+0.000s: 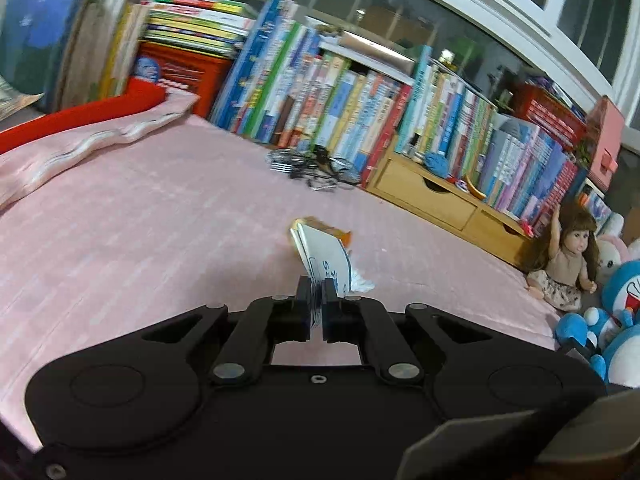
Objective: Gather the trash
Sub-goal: 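Grasp white Sanitary tube with left tool while right tool grasps brown crumb wrapper, then carry white tube and brown wrapper toward the bed edge and trash bag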
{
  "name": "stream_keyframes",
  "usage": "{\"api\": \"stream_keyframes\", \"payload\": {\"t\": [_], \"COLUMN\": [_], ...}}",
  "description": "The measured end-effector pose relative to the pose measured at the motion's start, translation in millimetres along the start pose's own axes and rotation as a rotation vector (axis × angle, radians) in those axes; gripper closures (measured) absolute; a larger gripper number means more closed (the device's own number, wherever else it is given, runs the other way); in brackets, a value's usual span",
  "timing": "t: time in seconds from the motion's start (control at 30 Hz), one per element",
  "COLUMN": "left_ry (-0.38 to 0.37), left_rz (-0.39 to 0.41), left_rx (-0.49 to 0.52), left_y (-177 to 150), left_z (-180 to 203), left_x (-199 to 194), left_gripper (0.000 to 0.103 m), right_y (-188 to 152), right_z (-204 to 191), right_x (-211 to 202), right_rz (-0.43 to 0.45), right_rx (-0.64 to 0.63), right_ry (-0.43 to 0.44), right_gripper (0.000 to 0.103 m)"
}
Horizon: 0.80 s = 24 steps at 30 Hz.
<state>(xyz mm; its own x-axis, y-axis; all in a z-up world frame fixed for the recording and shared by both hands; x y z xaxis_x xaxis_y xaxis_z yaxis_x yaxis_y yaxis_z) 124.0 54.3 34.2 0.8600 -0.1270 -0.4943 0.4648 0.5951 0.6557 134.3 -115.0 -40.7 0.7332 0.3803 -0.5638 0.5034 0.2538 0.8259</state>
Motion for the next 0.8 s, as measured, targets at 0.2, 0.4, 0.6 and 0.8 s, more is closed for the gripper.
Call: {"api": "stream_keyframes", "payload": {"t": [0.2,0.4,0.6,0.8], "left_ry": [-0.017,0.038,0.110,0.109], "left_rz": [-0.114,-0.119,0.027,-0.033], "left_rx": [0.005,0.109,0.231,0.336], "left_y": [-32,-56,-54,-59], "left_z": [-19,-25,-22,-20], "left_x": [-24,-45,-59,-22], "left_gripper": [0.097,0.058,0.018,0.013], "right_y": [-10,-15,-20,-25], "right_z": [16,33,42,36], "right_x": [-28,-52,-55,-54], "right_rz": [0.041,0.063,0.061,0.051], "right_rx": [0.037,0.041,0.076,0.065], "right_ry": [-0.051,-0.097,-0.099,-0.089], "right_gripper": [0.088,0.088,0.085,0.083]}}
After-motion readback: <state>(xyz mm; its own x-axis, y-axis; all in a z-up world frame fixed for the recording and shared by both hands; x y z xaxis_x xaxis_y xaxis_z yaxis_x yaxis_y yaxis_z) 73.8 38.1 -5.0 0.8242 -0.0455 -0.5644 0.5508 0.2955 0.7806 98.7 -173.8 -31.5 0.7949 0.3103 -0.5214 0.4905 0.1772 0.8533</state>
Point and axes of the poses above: each gripper's, at about its wrist camera, not at the fingertips, and x roughly the way its jaws point, z to its right, y to its top, the point moved 7 cm from there along x, roughly the way its jaws point, and after that the axes turned 15 degrees about -x, right-handed, at the moved point
